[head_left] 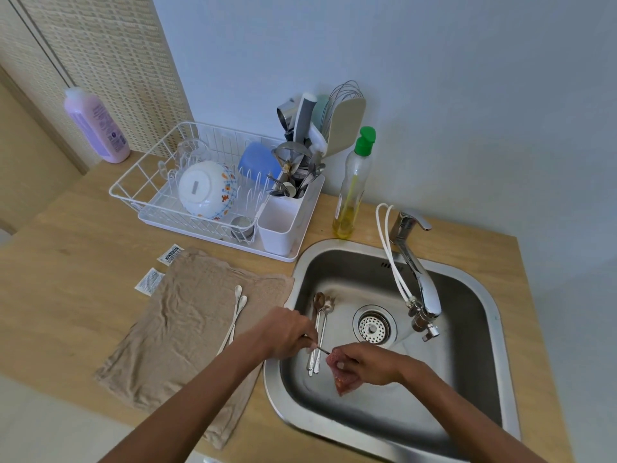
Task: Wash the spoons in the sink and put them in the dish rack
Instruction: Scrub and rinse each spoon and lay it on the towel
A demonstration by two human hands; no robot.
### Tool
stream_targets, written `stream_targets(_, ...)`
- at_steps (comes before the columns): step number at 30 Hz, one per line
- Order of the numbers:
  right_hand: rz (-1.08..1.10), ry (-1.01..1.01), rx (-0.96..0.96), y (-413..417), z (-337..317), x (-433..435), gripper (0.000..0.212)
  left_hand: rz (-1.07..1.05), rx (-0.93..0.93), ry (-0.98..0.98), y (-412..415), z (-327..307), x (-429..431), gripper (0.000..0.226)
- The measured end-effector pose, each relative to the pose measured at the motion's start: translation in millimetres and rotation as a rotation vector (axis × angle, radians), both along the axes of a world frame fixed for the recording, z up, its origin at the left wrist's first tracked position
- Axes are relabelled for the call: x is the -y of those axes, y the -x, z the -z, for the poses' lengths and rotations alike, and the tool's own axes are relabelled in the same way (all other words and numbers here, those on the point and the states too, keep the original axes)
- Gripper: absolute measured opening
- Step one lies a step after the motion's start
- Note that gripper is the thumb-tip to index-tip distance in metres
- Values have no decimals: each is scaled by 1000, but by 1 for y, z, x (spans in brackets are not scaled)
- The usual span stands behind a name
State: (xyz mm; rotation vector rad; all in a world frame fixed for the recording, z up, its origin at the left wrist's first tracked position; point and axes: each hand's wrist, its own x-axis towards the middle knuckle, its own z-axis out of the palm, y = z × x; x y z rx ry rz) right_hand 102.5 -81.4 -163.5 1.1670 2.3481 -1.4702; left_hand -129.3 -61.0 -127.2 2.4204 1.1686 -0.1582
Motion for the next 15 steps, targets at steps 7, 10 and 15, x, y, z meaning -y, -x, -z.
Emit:
stream_targets(7, 529, -142, -167, -7, 7, 6, 25, -273, 127, 140, -2, 19, 17, 31)
stream_targets(10, 378, 52, -171, -2, 4, 18, 22, -145, 80, 55, 5, 15, 19, 30)
stream_targets(15, 397, 356, -211, -1, -9, 16, 31, 29, 38, 6, 2, 0, 8, 29)
